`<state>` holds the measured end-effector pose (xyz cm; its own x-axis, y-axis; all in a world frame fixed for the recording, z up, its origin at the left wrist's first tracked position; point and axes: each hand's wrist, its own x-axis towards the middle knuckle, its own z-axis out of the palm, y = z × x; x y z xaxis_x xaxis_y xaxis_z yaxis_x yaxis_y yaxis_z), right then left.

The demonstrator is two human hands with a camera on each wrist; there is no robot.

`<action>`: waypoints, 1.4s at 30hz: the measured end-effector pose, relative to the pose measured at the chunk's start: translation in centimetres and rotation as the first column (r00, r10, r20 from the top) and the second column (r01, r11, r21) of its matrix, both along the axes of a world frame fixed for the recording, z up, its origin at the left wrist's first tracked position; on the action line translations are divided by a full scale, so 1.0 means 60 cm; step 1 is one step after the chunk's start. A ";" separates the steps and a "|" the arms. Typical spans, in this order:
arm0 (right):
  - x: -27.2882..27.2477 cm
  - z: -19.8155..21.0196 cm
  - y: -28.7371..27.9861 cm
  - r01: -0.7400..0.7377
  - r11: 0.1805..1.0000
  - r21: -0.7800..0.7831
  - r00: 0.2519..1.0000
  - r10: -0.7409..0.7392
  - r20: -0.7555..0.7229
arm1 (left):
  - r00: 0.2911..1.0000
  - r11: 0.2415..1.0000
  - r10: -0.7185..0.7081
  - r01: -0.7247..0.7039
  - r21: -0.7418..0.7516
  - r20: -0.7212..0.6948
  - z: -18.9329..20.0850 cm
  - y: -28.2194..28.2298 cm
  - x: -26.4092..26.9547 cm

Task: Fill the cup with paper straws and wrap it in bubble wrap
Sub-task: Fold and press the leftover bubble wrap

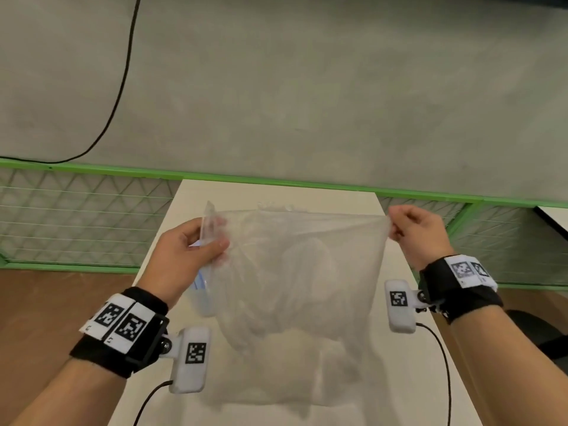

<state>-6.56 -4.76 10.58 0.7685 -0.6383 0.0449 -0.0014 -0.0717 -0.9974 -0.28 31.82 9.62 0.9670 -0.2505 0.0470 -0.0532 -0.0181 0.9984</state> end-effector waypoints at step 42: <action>-0.049 -0.063 0.159 -0.354 0.669 -0.653 0.927 0.161 -0.338 | 0.942 0.852 -0.300 0.195 0.486 0.147 -0.012 0.003 -0.020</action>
<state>-9.50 4.79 6.81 0.9441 -0.2712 0.1875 -0.0970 -0.7719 -0.6283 -1.51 32.01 8.90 0.8496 -0.5239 0.0612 -0.3245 -0.4278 0.8436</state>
